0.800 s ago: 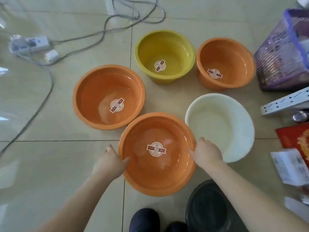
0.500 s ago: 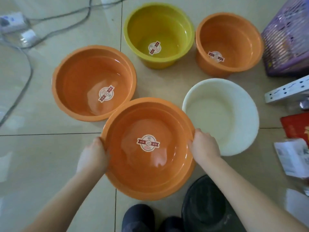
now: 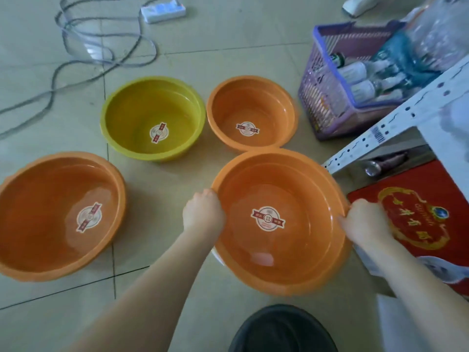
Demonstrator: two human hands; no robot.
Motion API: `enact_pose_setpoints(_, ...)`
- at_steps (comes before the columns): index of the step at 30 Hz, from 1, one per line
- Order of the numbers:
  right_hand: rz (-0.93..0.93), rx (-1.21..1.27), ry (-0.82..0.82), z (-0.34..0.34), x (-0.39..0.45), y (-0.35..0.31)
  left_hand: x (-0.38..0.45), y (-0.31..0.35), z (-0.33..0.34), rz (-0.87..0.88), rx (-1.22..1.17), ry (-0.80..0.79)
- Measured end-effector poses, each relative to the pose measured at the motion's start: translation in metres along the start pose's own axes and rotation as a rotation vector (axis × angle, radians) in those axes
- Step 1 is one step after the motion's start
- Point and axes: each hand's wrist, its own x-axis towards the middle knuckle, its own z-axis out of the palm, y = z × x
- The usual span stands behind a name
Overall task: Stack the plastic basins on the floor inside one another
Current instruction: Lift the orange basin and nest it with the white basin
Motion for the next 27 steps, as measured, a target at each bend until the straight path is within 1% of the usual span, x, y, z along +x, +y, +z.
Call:
enact_pose_setpoints(5,0.018,-0.030,-0.030,0.071,0.035,-0.005,0.036,-0.019,0.068,-0.040,0.070,-0.012)
enact_pose_setpoints(8,0.045,-0.017,-0.010,0.105,0.038,-0.006,0.045,-0.030,0.093,-0.053,-0.008,0.002)
enact_pose_setpoints(11,0.051,-0.026,-0.020,0.106,0.034,-0.006,0.043,-0.036,0.094,-0.040,-0.074,-0.005)
enact_pose_setpoints(14,0.003,-0.058,-0.082,0.080,0.007,-0.027,0.020,-0.050,0.066,-0.075,-0.075,-0.046)
enact_pose_setpoints(16,-0.115,-0.031,-0.060,0.052,-0.026,-0.063,-0.004,-0.076,0.029,-0.167,-0.106,-0.043)
enact_pose_setpoints(18,-0.260,-0.007,-0.048,0.022,-0.068,-0.113,-0.028,-0.116,-0.015,-0.248,-0.120,-0.011)
enact_pose_setpoints(21,-0.474,-0.038,-0.087,-0.016,-0.135,-0.194,-0.061,-0.182,-0.086,-0.345,-0.089,0.058)
enact_pose_setpoints(24,-0.588,-0.044,-0.119,-0.034,-0.188,-0.271,-0.079,-0.240,-0.146,-0.419,-0.116,0.084)
enact_pose_setpoints(27,-0.650,-0.060,-0.133,-0.031,-0.216,-0.339,-0.080,-0.293,-0.182,-0.453,-0.106,0.111)
